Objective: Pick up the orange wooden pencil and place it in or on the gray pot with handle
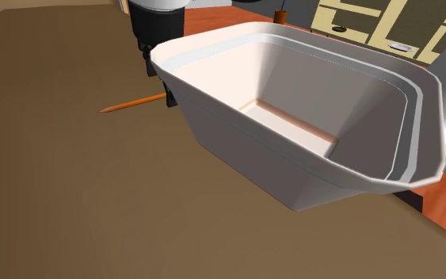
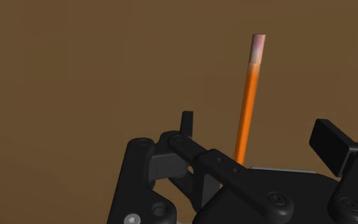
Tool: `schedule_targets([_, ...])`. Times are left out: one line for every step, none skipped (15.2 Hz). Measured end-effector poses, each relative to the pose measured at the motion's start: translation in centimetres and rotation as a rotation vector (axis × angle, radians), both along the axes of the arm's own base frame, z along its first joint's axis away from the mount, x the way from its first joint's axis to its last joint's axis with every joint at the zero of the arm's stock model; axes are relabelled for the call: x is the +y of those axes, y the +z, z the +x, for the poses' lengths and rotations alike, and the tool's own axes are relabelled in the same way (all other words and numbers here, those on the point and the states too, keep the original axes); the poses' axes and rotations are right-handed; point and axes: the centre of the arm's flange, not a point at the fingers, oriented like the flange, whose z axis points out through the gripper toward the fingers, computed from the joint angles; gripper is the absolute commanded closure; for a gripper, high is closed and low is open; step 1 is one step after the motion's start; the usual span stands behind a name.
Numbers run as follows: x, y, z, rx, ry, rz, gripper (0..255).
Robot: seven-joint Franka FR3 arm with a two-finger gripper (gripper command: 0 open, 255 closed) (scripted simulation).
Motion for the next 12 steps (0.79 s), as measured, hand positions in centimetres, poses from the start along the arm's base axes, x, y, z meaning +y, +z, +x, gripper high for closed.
schedule_targets([0.01, -0.14, 0.10, 0.000, 0.000, 0.000, 0])
schedule_targets([0.01, -0.23, 0.13, 0.000, 0.000, 0.000, 0])
schedule_targets([0.02, -0.27, 0.15, 0.000, 0.000, 0.000, 0])
schedule_targets([0.02, -0.28, 0.15, 0.000, 0.000, 0.000, 0])
schedule_targets([0.02, -0.29, 0.15, 0.000, 0.000, 0.000, 0])
schedule_targets([0.02, -0.29, 0.15, 0.000, 0.000, 0.000, 0])
schedule_targets([0.02, -0.29, 0.15, 0.000, 0.000, 0.000, 255])
schedule_targets([0.02, -0.29, 0.15, 0.000, 0.000, 0.000, 255])
schedule_targets([0.02, -0.29, 0.15, 0.000, 0.000, 0.000, 255])
schedule_targets([0.02, -0.29, 0.15, 0.000, 0.000, 0.000, 255])
schedule_targets([0.02, -0.28, 0.15, -0.001, 0.000, 0.000, 255])
schedule_targets([0.03, -0.23, 0.14, -0.001, 0.000, 0.001, 255])
